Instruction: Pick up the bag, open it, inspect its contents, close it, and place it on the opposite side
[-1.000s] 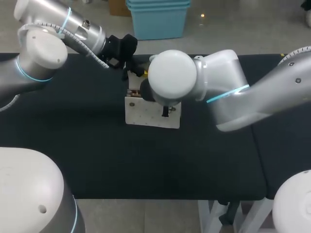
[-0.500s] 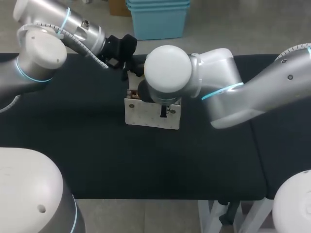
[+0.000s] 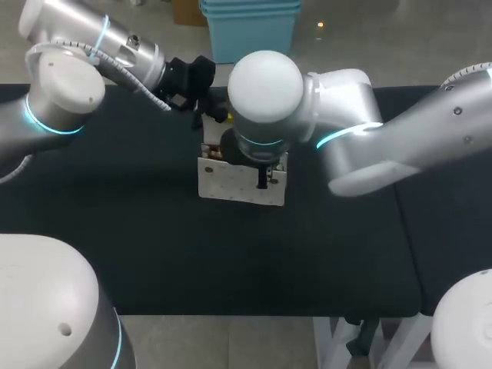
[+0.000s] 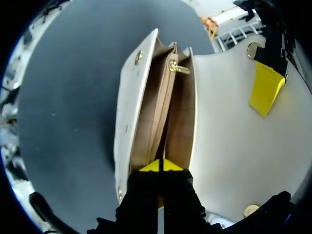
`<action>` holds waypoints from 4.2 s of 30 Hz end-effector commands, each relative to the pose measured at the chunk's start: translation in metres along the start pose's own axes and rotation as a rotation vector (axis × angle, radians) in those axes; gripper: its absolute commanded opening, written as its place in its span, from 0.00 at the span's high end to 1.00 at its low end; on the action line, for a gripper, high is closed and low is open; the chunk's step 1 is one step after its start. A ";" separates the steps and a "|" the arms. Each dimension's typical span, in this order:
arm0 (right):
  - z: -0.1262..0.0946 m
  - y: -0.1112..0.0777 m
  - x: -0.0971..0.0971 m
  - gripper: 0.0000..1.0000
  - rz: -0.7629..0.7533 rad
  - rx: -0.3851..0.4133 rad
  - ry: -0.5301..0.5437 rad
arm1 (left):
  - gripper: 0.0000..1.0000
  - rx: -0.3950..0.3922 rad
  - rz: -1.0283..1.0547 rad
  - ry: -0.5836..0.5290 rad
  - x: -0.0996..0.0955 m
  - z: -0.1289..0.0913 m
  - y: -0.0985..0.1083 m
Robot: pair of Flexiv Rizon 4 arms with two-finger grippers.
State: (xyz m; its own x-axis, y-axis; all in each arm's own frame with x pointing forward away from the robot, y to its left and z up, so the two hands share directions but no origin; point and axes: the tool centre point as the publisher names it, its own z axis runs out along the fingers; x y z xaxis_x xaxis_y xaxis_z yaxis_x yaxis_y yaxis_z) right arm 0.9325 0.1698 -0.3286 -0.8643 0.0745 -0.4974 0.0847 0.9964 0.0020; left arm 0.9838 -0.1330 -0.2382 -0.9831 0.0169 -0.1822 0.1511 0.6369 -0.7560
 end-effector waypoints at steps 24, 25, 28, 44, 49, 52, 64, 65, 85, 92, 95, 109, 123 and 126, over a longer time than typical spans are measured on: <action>0.031 0.002 0.001 1.00 0.027 0.040 0.166 | 1.00 0.049 -0.037 -0.008 -0.003 -0.008 0.013; 0.031 0.001 0.002 1.00 0.031 0.039 0.167 | 1.00 0.051 -0.040 -0.008 -0.003 -0.008 0.014; 0.031 -0.002 0.005 1.00 0.047 0.043 0.178 | 1.00 0.058 -0.047 -0.009 -0.004 -0.009 0.015; 0.044 0.005 0.013 0.00 0.037 0.029 0.240 | 1.00 0.065 -0.035 -0.001 -0.002 -0.011 0.015; 0.044 0.005 0.013 0.00 0.033 0.031 0.242 | 1.00 0.067 -0.030 0.004 -0.002 -0.010 0.015; 0.044 0.005 0.012 0.00 0.033 0.032 0.242 | 1.00 0.067 -0.027 0.004 -0.002 -0.010 0.015; 0.041 0.005 0.010 0.00 0.035 0.034 0.233 | 1.00 0.066 -0.024 0.005 -0.002 -0.010 0.015; 0.041 0.005 0.010 0.00 0.034 0.034 0.232 | 1.00 0.066 -0.024 0.005 -0.002 -0.010 0.015; 0.021 0.005 -0.007 0.73 0.061 0.002 0.159 | 1.00 0.060 -0.018 0.008 -0.001 -0.008 0.013; -0.007 0.001 -0.017 0.69 0.074 -0.016 0.079 | 1.00 0.054 -0.020 0.007 -0.001 -0.008 0.013; -0.026 -0.002 -0.023 0.70 0.079 -0.023 0.023 | 1.00 0.052 -0.021 0.004 -0.001 -0.009 0.014; -0.105 -0.019 -0.030 1.00 0.094 -0.052 -0.201 | 1.00 0.088 -0.053 0.042 0.007 -0.022 -0.003; -0.109 -0.018 -0.003 1.00 0.068 -0.072 -0.221 | 1.00 0.027 -0.076 0.047 -0.022 0.009 0.015; -0.103 -0.016 0.001 1.00 0.065 -0.077 -0.209 | 1.00 0.011 -0.096 0.067 -0.024 0.020 0.030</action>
State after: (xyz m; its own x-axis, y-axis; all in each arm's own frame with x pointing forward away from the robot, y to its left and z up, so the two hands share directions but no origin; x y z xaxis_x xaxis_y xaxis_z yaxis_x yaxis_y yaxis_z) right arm 0.8762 0.1559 -0.2311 -0.7444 0.1366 -0.6536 0.0958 0.9906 0.0980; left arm 1.0002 -0.1253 -0.2534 -0.9954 -0.0182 -0.0944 0.0619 0.6302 -0.7740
